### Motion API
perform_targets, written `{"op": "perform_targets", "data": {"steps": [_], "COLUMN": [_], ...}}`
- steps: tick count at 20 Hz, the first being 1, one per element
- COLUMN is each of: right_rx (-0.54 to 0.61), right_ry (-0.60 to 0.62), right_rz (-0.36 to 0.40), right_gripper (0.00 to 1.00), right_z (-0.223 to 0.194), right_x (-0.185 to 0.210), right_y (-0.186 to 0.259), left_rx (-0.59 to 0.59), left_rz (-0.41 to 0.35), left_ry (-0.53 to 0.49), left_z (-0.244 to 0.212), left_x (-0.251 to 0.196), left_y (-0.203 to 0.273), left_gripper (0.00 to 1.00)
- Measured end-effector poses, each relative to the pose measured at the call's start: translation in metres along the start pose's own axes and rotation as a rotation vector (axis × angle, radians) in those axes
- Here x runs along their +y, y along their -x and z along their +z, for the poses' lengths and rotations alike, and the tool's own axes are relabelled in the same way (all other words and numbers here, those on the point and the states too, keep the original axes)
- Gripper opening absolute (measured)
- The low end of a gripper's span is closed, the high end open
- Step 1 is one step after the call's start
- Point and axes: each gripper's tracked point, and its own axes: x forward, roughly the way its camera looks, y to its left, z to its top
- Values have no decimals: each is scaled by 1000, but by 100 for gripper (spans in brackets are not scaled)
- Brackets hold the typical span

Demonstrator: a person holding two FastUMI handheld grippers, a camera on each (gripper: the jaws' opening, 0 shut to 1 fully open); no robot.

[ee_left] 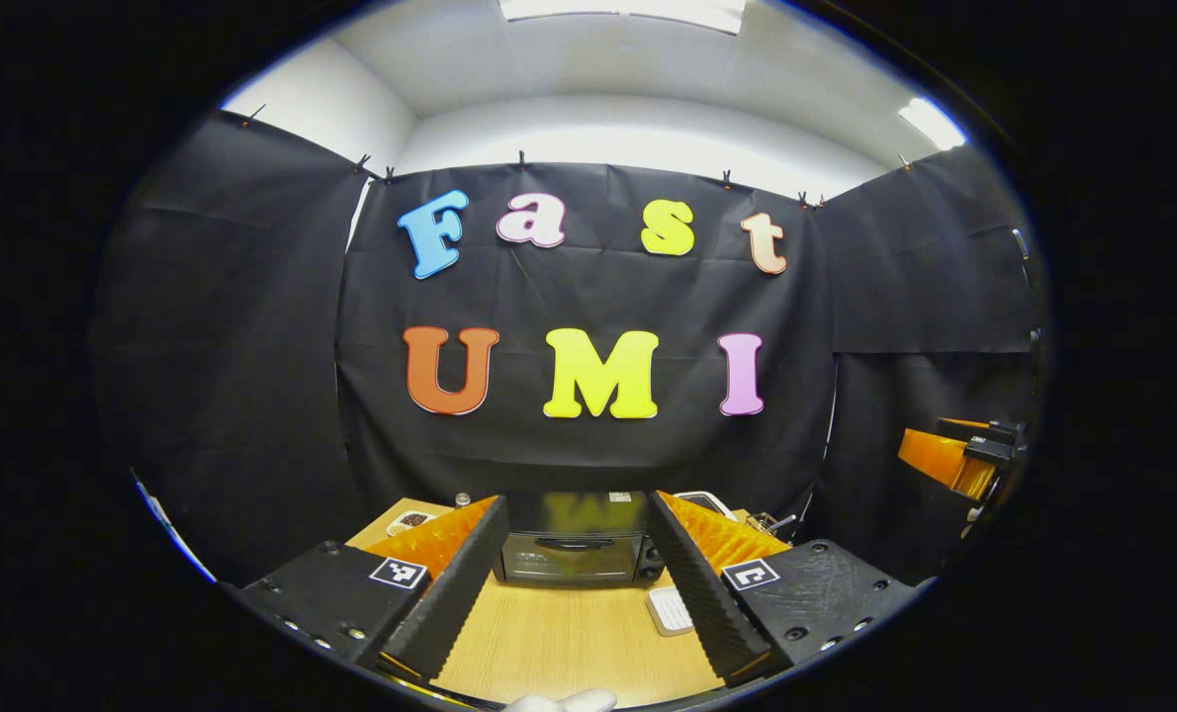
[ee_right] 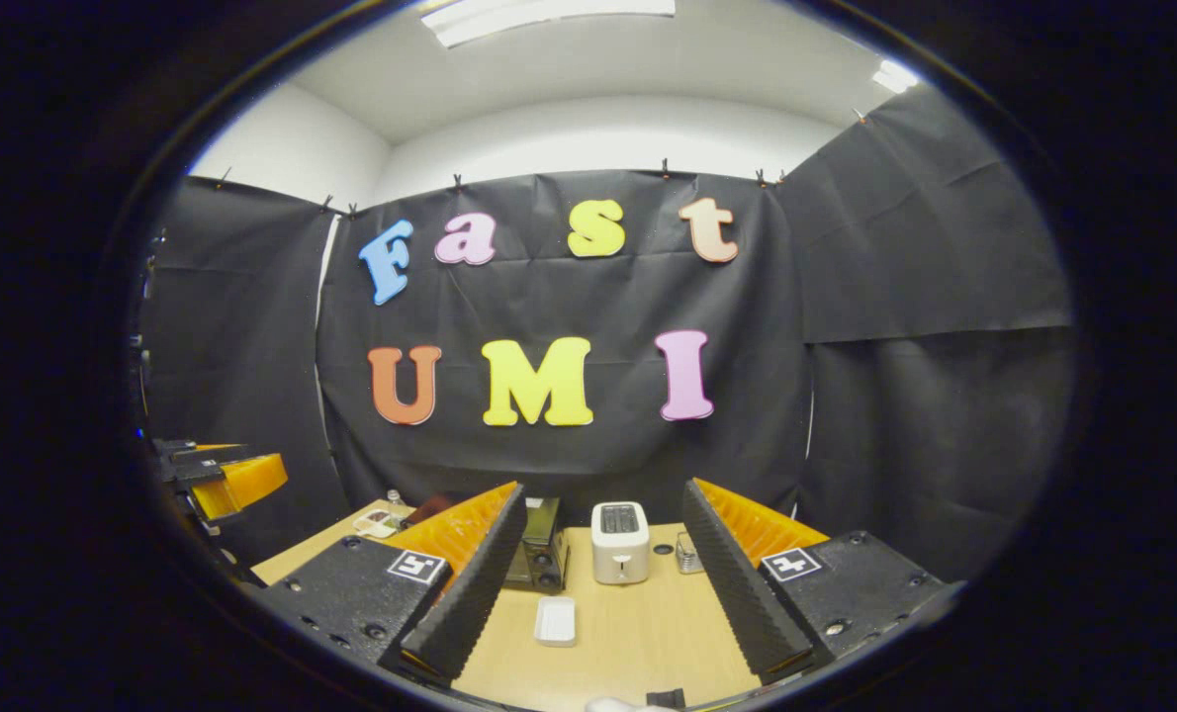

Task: Open the electric oven with the left hand, put the food in, and close the electric oven.

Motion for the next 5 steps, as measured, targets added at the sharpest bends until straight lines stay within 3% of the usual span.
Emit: {"op": "perform_targets", "data": {"steps": [5], "right_rx": [0], "right_ry": [4], "right_rz": [-4], "right_gripper": [100], "right_z": [2], "right_x": [-3], "right_y": [0], "left_rx": [7], "left_rz": [-4], "left_ry": [-5], "left_z": [-4], "left_x": [-5], "left_y": [-3], "left_gripper": [92]}}
